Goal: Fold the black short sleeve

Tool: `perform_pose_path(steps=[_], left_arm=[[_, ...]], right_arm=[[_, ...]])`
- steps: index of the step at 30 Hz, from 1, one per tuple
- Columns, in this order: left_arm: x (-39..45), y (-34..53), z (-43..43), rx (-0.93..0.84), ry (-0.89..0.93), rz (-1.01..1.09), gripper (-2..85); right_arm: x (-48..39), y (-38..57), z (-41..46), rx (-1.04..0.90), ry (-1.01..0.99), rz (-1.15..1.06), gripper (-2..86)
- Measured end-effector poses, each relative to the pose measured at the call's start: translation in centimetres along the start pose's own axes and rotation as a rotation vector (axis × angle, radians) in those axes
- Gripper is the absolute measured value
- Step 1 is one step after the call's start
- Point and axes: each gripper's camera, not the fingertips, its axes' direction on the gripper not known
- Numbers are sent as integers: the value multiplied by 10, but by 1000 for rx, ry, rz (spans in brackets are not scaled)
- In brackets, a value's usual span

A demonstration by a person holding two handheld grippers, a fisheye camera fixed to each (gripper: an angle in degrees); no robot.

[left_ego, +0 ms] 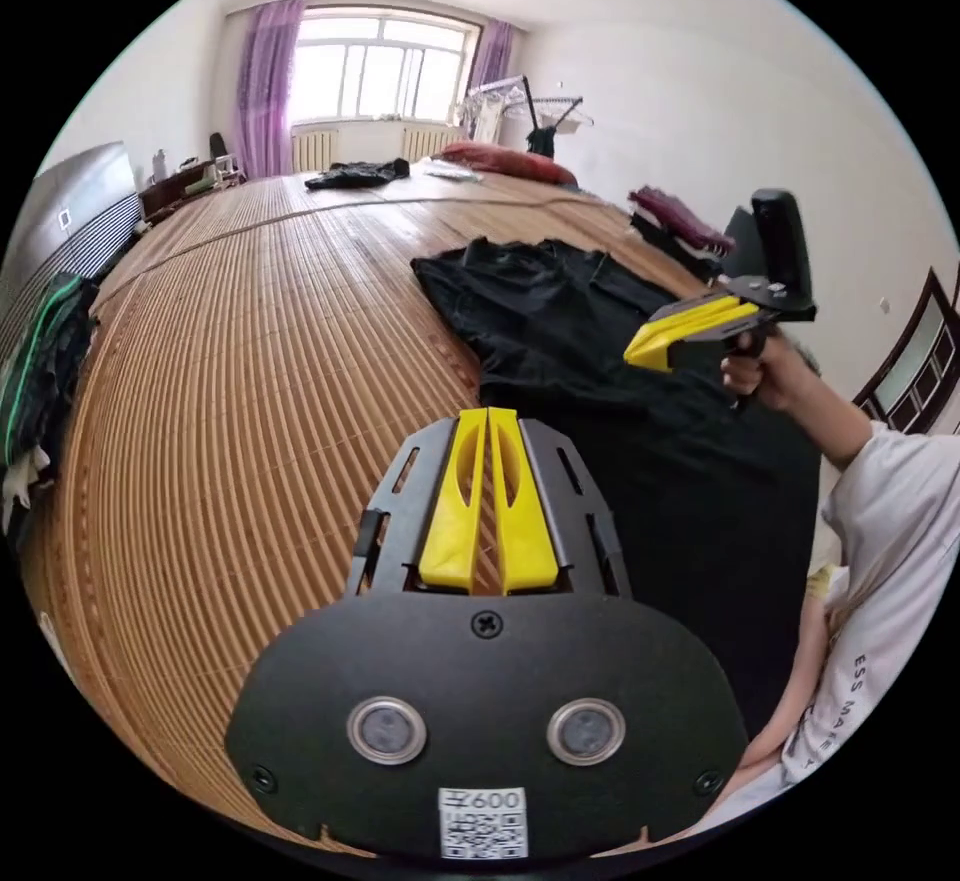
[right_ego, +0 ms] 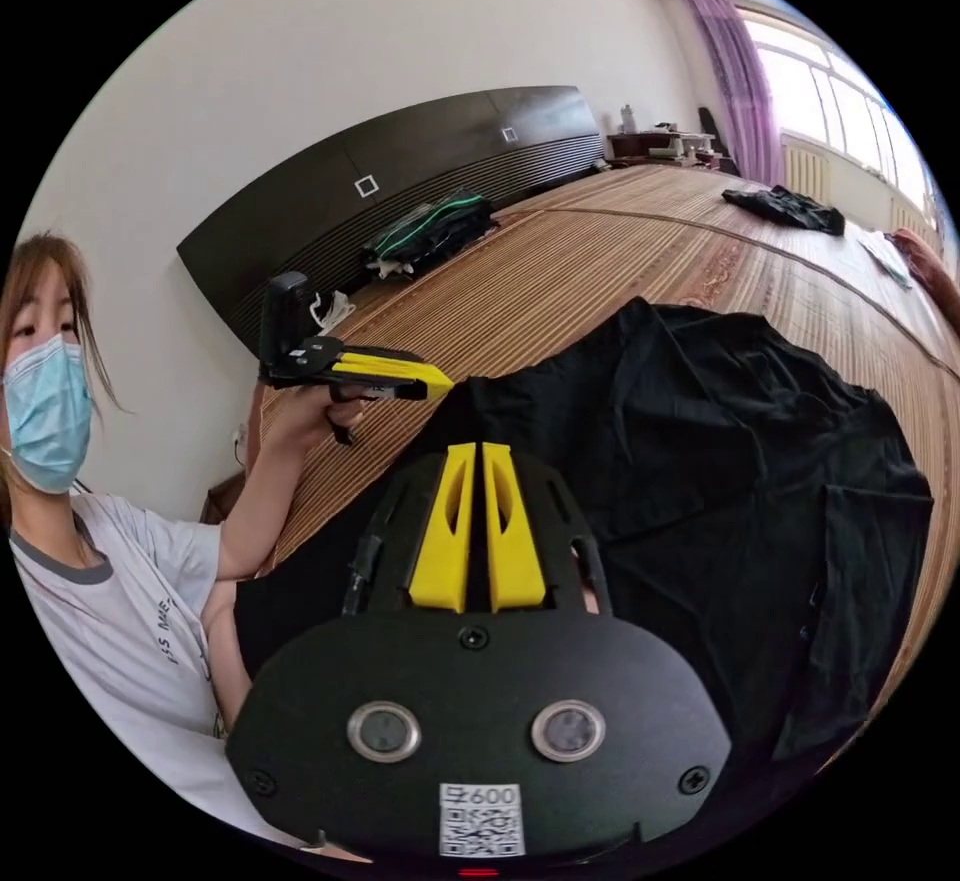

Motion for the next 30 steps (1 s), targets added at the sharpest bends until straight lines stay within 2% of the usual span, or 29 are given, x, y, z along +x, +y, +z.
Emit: perform_pose_path(steps=[4, 8, 10, 12, 14, 19, 20, 21, 23, 25, 30], left_arm=[[0, -13, -3, -98, -6, -55, 3], [-3, -25, -15, -187, -24, -82, 3], [-8, -29, -26, -146, 7, -112, 3], [-8, -34, -47, 3, 63, -129, 2], [-2, -43, -51, 77, 139, -129, 2], [12, -72, -29, -8, 136, -207, 2], [11, -78, -22, -74, 67, -278, 2], [12, -83, -14, -129, 50, -302, 3], [14, -89, -16, -132, 60, -316, 3], [18, -94, -18, -133, 64, -322, 3], [41, -113, -23, -148, 7, -296, 2]], right_arm=[[24, -24, 18, 23, 30, -3, -9], [35, -29, 56, -63, 27, -72, -9], [31, -25, 70, -105, 32, -137, -9], [24, -21, 89, -199, 63, -204, -9], [15, -14, 91, -168, 140, -302, -9], [25, -13, 92, -157, 166, -330, -9], [30, -14, 85, -119, 161, -331, -9], [34, -14, 79, -87, 159, -319, -9], [60, -19, 55, 83, 134, -184, -9], [87, -29, 48, 147, 138, -72, -9], [161, -86, 56, 190, 200, 105, -9]])
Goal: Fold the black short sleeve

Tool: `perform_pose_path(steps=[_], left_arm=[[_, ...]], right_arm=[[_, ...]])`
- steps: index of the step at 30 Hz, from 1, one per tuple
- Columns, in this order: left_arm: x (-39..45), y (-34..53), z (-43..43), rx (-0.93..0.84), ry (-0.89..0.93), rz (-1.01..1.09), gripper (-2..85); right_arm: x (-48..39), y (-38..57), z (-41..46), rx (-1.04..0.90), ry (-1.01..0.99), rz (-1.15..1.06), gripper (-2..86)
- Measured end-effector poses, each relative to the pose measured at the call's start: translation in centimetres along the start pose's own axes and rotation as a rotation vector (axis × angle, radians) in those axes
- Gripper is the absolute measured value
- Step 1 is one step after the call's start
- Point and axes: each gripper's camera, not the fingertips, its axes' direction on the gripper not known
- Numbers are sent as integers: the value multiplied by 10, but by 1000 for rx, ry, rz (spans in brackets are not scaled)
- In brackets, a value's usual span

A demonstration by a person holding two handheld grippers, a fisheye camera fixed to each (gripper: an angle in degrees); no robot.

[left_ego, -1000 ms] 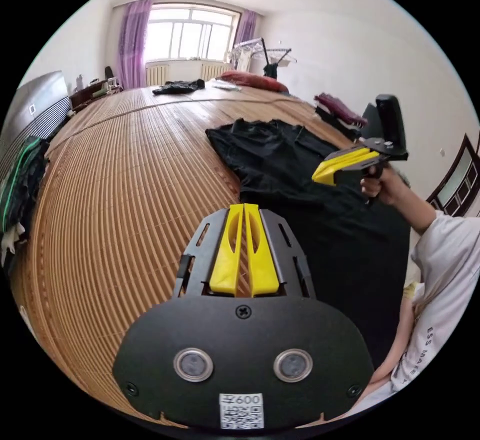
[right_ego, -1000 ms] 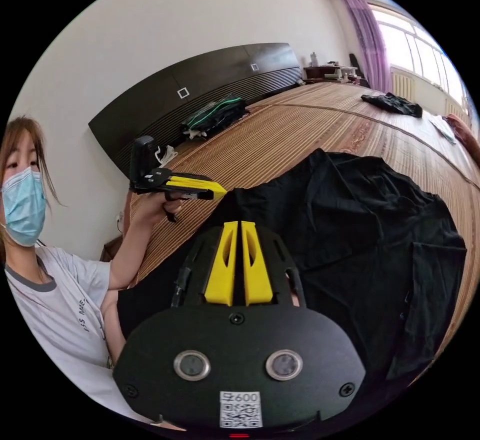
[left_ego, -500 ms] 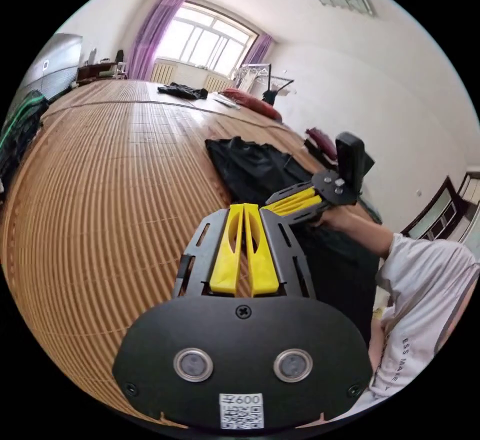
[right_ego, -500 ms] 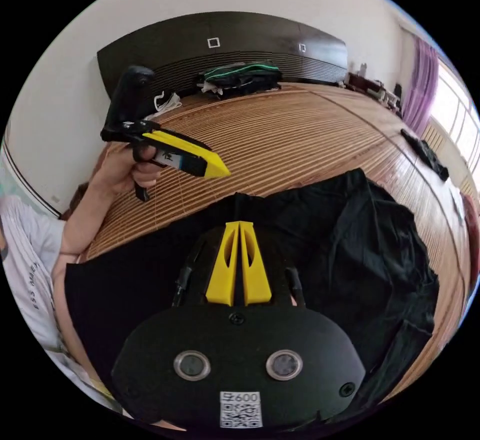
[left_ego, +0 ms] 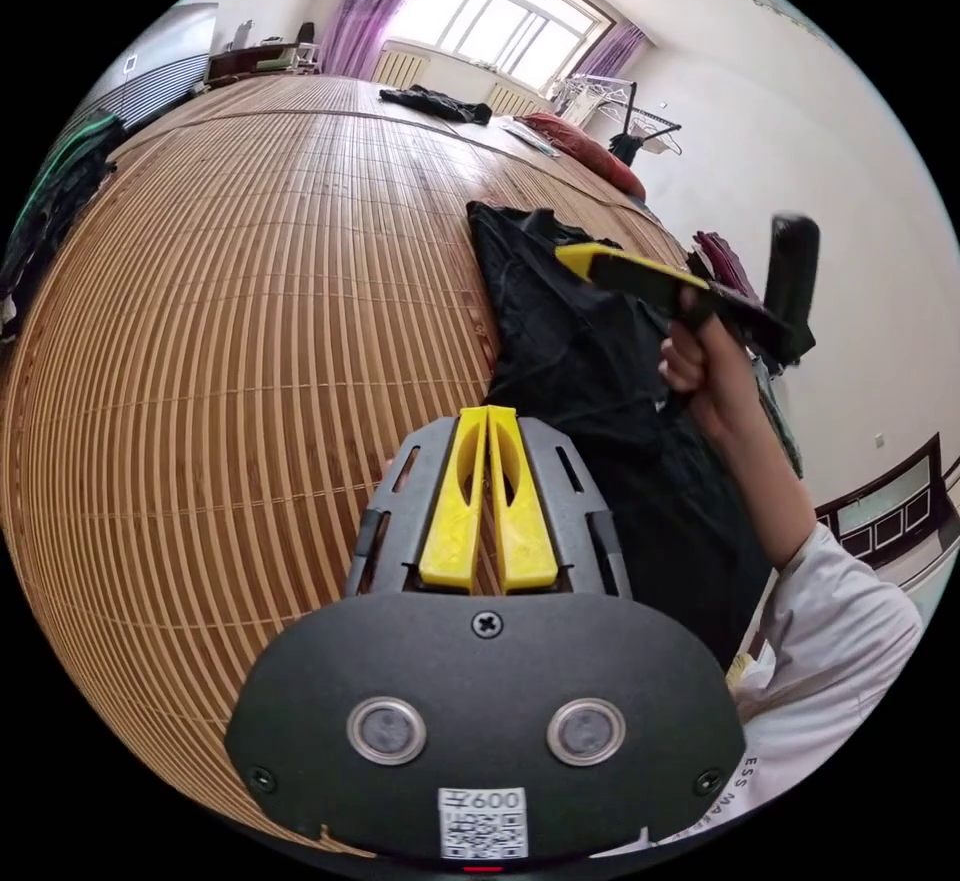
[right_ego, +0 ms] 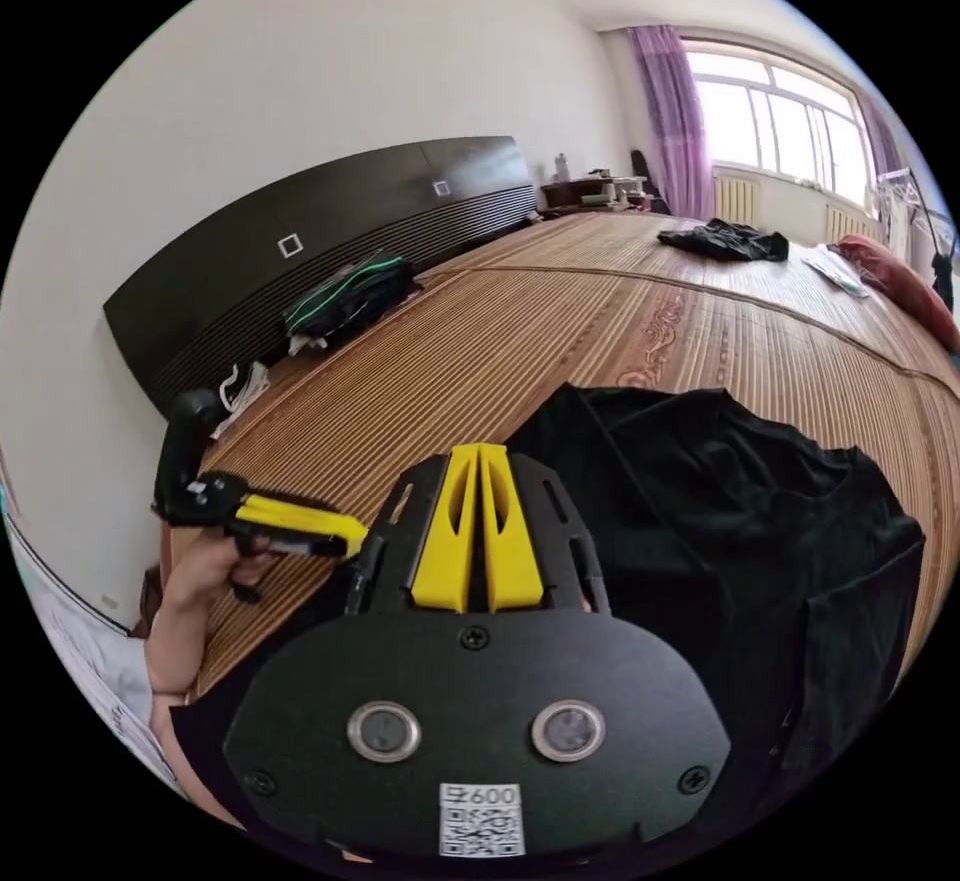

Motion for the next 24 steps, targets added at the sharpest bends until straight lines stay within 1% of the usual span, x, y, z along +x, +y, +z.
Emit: perform_pose_path(steps=[3, 5, 7, 8, 11, 15, 18, 20, 22, 24], left_arm=[[12, -5, -3, -2, -19, 7, 2], [17, -7, -5, -2, -17, 5, 1], [21, -9, -7, -2, -14, 4, 1], [24, -10, -9, -2, -15, 5, 0], [34, -12, -12, -9, -40, 15, 0], [55, -14, -18, -39, -126, 74, 0], [61, -16, -24, -39, -144, 83, 0], [56, -18, -30, -38, -108, 64, 0], [42, -18, -38, -26, -25, 27, 0], [15, -11, -57, 52, 166, -31, 0]], right_arm=[[37, -42, 35, -36, -9, 56, -9], [68, -68, 76, -174, 4, 114, -9], [86, -77, 104, -255, -3, 138, -9], [91, -81, 116, -281, 29, 109, -8], [98, -85, 127, -251, 56, 47, -8], [105, -86, 135, -235, 58, 35, -8], [112, -86, 141, -224, 47, 41, -8], [119, -86, 144, -214, 28, 55, -8], [120, -87, 148, -214, 33, 51, -8], [117, -86, 152, -209, 55, 32, -8]])
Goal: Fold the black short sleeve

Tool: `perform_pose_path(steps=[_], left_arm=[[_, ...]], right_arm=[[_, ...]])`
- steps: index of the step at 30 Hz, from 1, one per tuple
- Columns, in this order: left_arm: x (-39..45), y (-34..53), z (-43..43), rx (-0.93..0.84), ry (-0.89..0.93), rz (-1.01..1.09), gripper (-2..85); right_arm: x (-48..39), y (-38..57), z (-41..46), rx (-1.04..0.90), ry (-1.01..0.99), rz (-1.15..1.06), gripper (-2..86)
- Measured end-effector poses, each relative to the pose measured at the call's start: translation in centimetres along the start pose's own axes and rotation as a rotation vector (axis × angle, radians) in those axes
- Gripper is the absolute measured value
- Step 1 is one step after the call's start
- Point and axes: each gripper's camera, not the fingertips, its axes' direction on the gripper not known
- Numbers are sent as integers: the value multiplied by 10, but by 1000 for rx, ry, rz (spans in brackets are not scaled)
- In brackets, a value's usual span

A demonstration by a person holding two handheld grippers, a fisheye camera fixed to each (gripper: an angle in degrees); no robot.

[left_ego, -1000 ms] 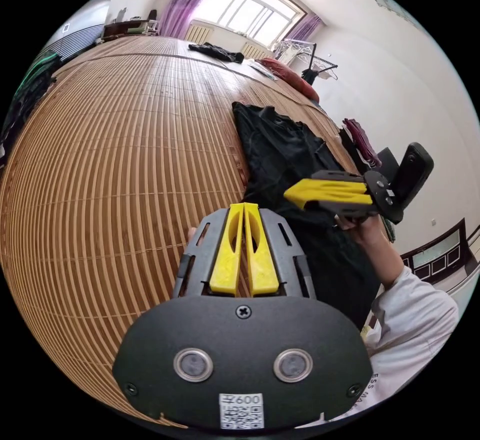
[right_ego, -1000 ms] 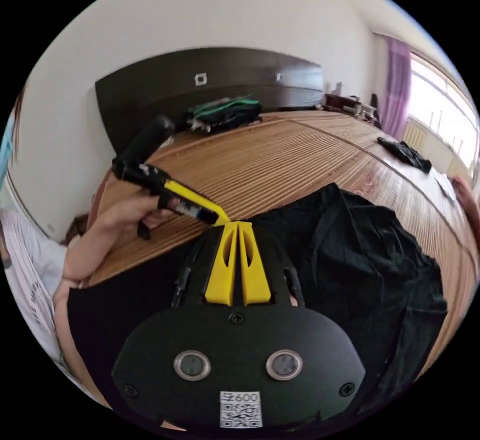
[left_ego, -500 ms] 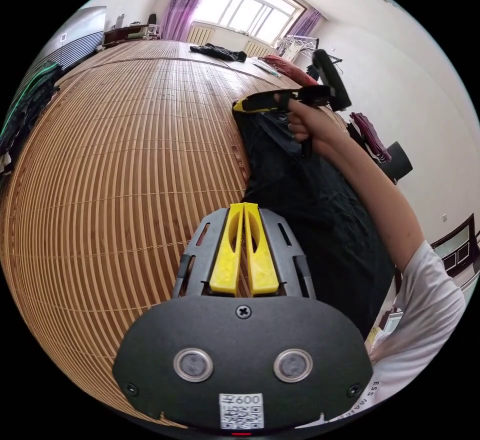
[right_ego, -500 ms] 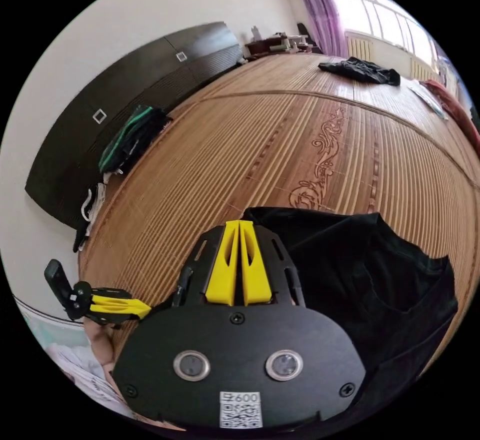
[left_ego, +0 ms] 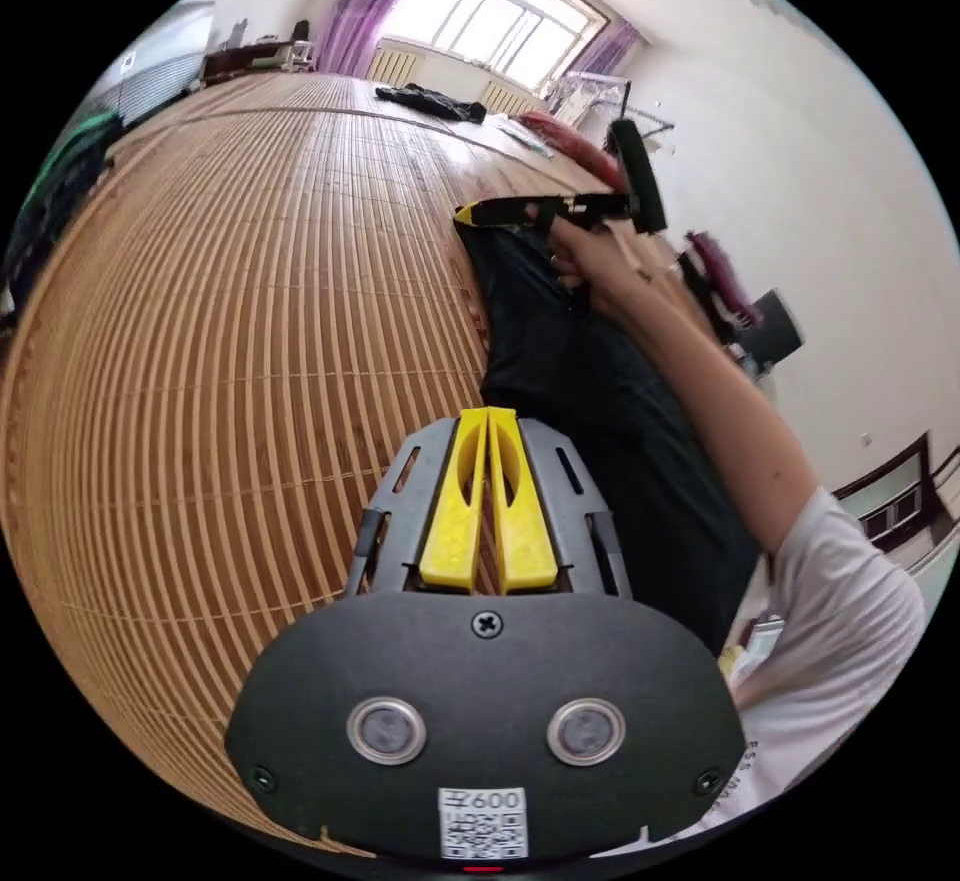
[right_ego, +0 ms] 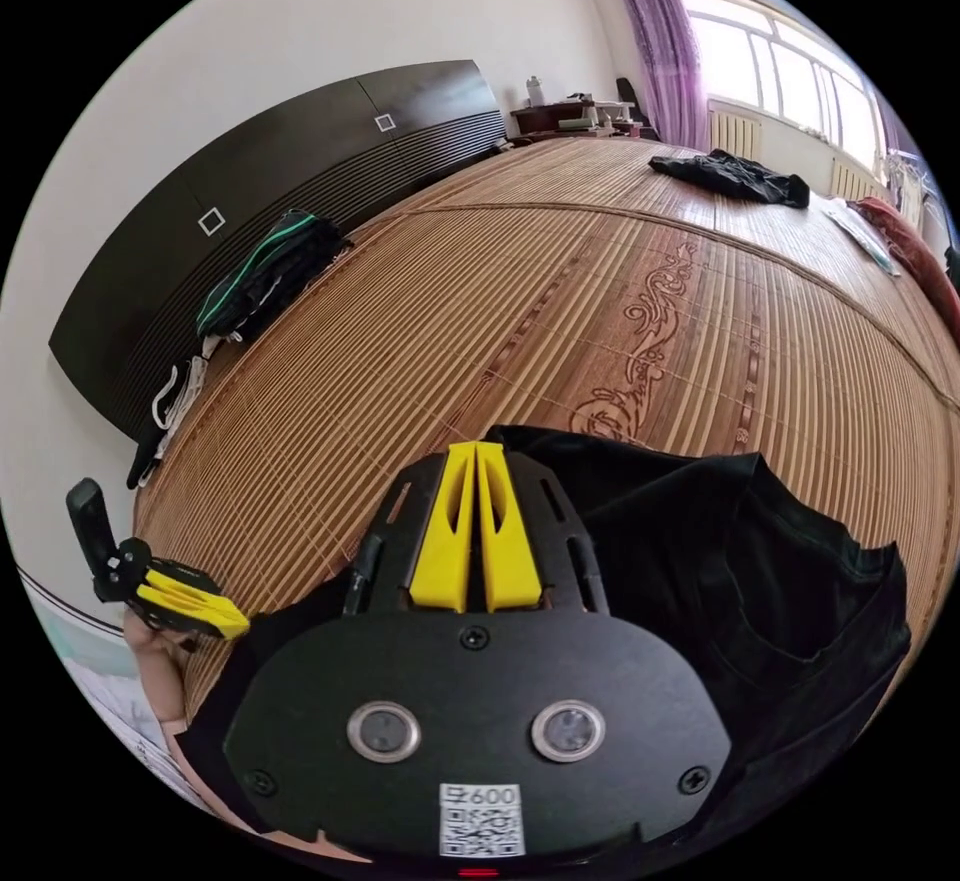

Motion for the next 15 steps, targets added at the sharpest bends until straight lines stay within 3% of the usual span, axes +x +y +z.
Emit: perform_pose_path(steps=[4, 10, 15], left_arm=[[-6, -5, -44, 192, 49, -49, 0], [22, -74, 37, -211, 7, 34, 0], [14, -58, 41, -217, 74, 71, -1]], right_arm=[[-10, -1, 8, 7, 58, -44, -8], [-15, -7, 15, 7, 77, -54, -8], [-26, -11, 19, 5, 123, -79, -8]])
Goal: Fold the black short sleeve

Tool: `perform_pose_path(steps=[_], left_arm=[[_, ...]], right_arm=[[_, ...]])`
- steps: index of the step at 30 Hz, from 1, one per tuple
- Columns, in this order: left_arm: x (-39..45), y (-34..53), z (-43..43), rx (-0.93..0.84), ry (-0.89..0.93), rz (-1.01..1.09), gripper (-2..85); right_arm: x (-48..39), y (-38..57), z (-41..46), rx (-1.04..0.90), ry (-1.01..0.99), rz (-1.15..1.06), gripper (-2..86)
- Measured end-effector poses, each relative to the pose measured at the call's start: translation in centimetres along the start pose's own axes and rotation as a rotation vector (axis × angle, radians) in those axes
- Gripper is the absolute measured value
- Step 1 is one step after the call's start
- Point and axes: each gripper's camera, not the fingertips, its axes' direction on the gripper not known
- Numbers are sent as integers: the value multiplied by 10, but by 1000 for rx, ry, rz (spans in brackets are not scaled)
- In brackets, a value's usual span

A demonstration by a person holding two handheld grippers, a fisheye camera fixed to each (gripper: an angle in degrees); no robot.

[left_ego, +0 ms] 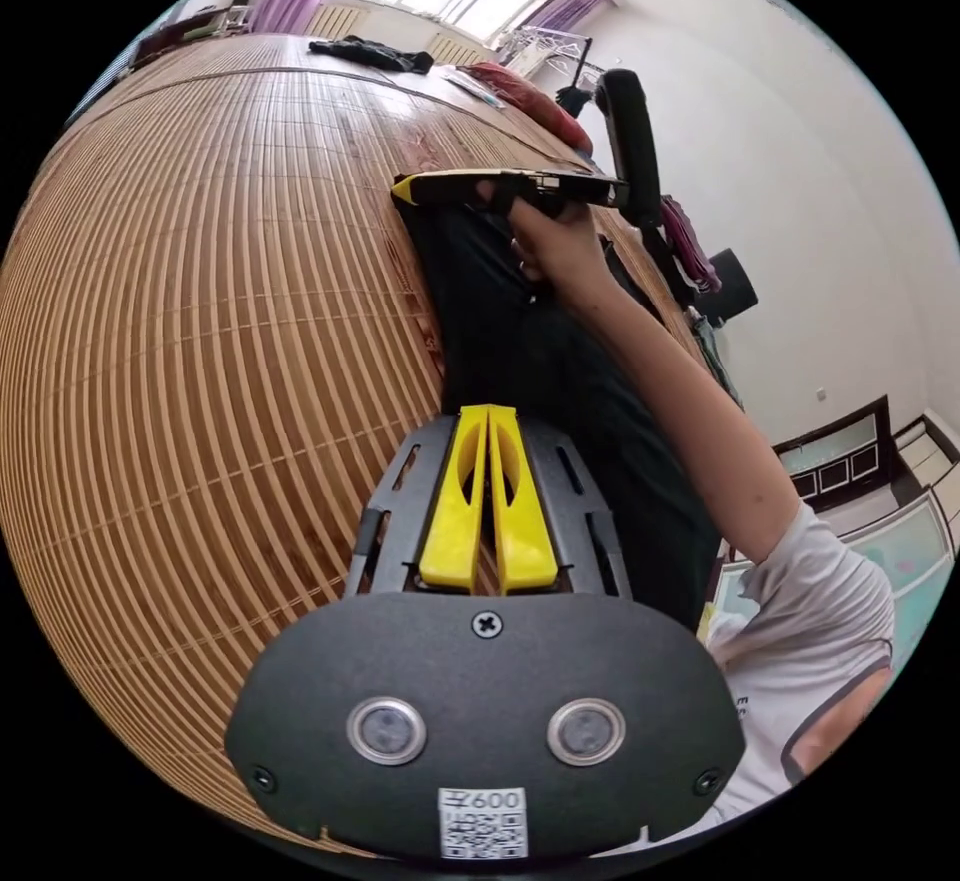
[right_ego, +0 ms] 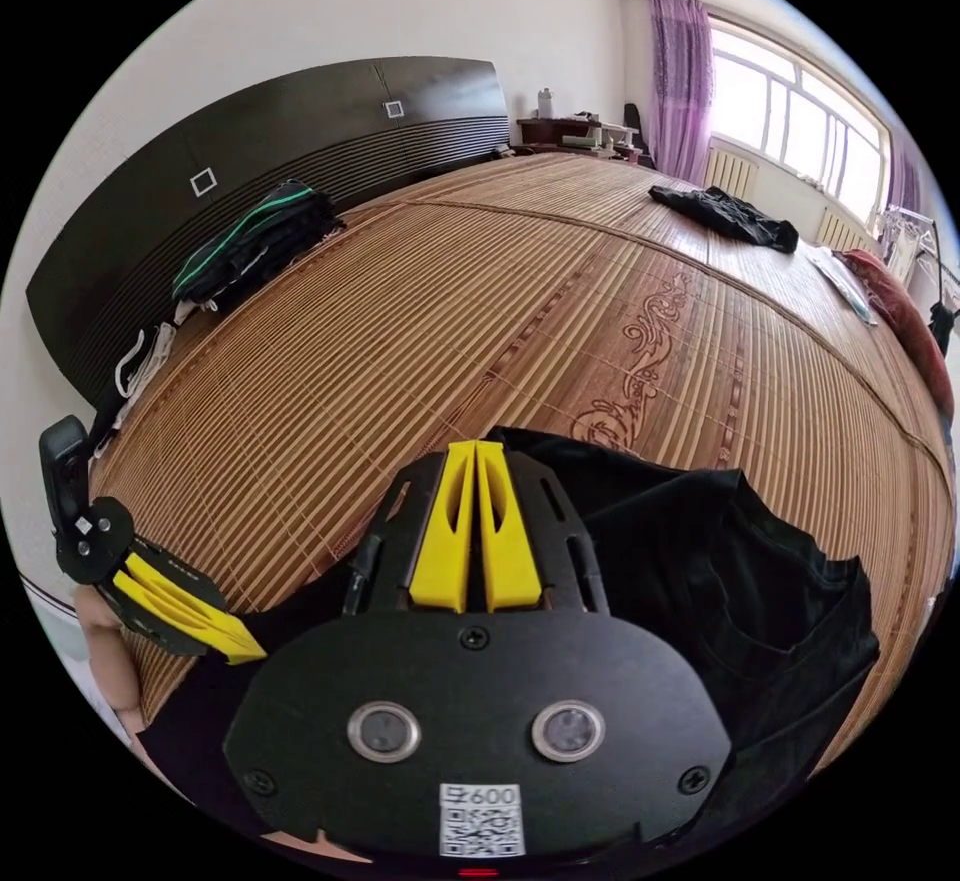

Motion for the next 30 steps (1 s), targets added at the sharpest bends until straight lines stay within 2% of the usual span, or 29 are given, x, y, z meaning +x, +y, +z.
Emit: perform_pose_path(steps=[6, 21, 25, 28, 30], left_arm=[[28, 1, 9, -17, -113, 45, -1], [46, 8, 34, -46, -125, 68, -1], [52, 11, 40, -42, -141, 83, -1], [51, 13, 44, -37, -124, 80, 0], [55, 14, 48, -40, -133, 90, 0]], right_arm=[[-3, -7, -2, 0, -12, 8, -8], [-27, -35, -23, -8, 17, -5, -9], [-21, -44, -56, 42, -108, 1, -9], [-41, -29, -115, 166, -13, -28, -9], [-60, -15, -133, 89, -48, 0, -9]])
